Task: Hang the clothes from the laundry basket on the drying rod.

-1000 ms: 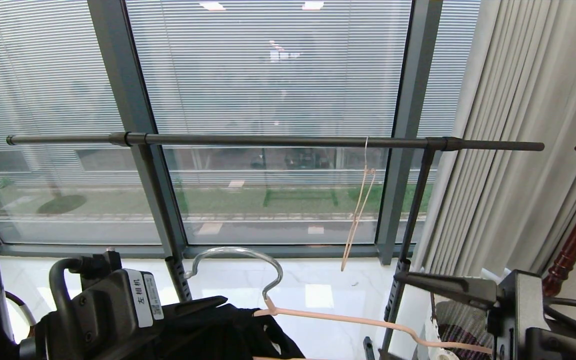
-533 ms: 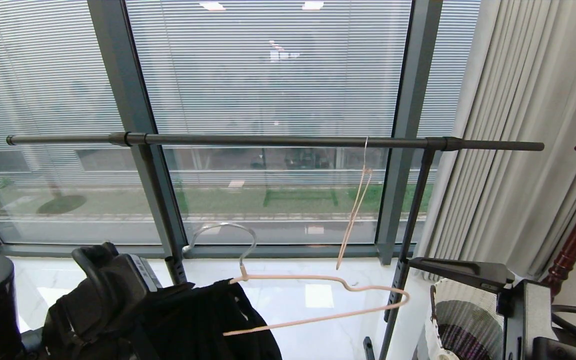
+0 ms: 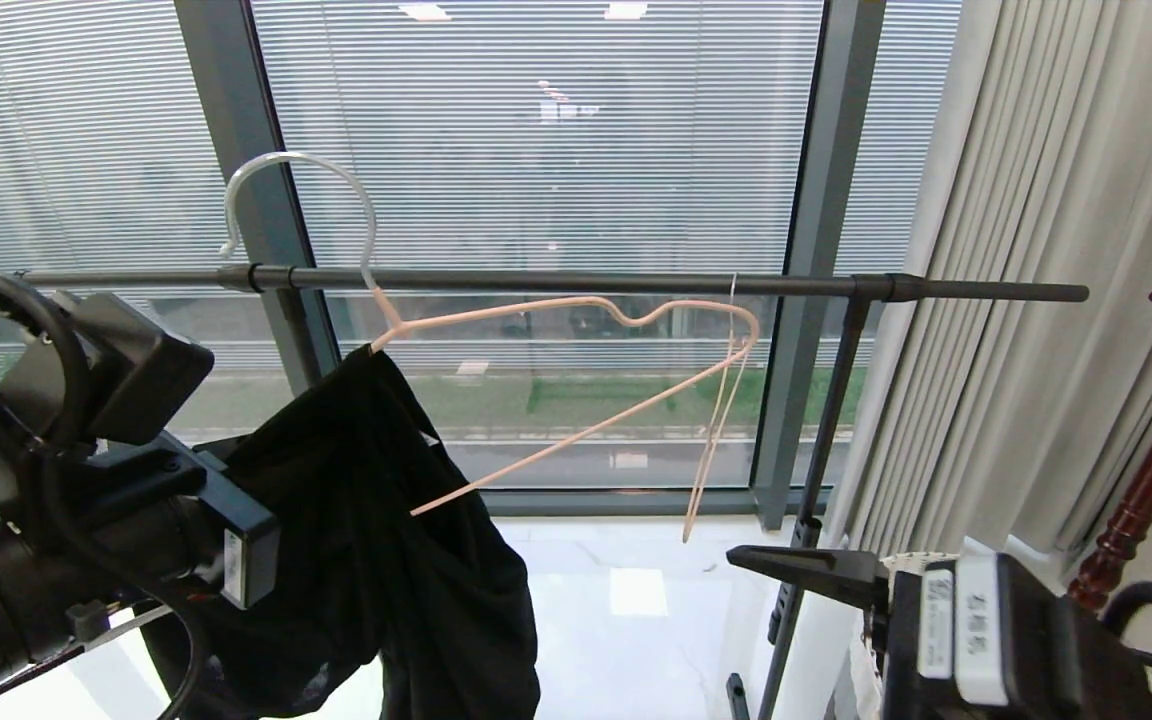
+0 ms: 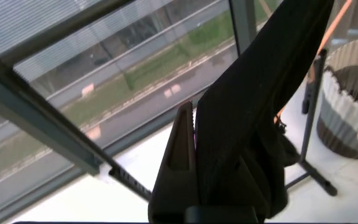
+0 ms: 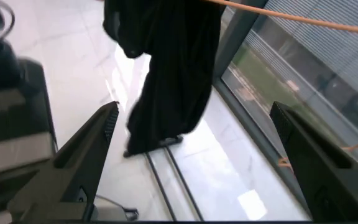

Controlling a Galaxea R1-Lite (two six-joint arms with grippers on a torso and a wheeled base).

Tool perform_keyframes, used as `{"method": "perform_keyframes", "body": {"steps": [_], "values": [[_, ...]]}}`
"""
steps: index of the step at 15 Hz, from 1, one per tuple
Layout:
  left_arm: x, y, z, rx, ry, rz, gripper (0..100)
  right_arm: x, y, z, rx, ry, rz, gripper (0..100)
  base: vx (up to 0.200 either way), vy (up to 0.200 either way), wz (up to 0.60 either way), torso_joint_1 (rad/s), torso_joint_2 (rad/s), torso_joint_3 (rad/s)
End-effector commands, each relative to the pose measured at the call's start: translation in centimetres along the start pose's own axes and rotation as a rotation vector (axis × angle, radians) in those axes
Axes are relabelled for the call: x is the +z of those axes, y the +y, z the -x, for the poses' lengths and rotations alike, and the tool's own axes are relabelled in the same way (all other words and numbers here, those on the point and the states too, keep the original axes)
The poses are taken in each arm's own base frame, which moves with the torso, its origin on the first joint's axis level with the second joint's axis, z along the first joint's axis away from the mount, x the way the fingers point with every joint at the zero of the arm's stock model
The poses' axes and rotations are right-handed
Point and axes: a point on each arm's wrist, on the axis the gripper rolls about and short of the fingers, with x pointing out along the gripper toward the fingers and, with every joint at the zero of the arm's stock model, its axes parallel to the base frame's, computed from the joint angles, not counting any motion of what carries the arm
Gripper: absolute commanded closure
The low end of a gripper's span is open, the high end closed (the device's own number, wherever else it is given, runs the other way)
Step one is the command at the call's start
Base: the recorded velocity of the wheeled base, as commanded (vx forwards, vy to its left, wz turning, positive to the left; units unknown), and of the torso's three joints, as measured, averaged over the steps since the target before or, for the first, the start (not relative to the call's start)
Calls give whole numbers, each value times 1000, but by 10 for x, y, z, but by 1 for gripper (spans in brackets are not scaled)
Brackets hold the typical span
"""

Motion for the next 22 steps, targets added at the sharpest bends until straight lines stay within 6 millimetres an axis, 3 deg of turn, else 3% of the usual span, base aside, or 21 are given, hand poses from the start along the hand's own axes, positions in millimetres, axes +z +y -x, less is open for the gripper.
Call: {"method": "perform_keyframes", "body": {"steps": [1,3,6,11,13,16,17,22], "values": [[8,-5,3,-28,-37,-10,100,-16,2,-51,-72,35,-103,0,0,0,0,0,0,0],[12,-13,4,-53,-51,-23,100,-20,1,-87,-190,34,-155,0,0,0,0,0,0,0],[15,-23,5,-82,-61,-35,100,-23,0,-112,-221,23,-163,0,0,0,0,0,0,0],[19,-33,8,-123,-80,-46,100,-31,4,-117,-213,50,-157,0,0,0,0,0,0,0],[20,-33,8,-123,-85,-46,100,-41,2,-120,-293,89,-149,0,0,0,0,0,0,0],[20,-31,11,-61,-72,-38,100,-63,-20,-109,-509,187,-123,0,0,0,0,0,0,0],[18,-31,13,-52,-69,-37,100,-70,-37,-97,-593,221,-123,0,0,0,0,0,0,0],[2,-33,12,-1,6,-53,100,-57,-89,-54,-783,169,-177,0,0,0,0,0,0,0]]}}
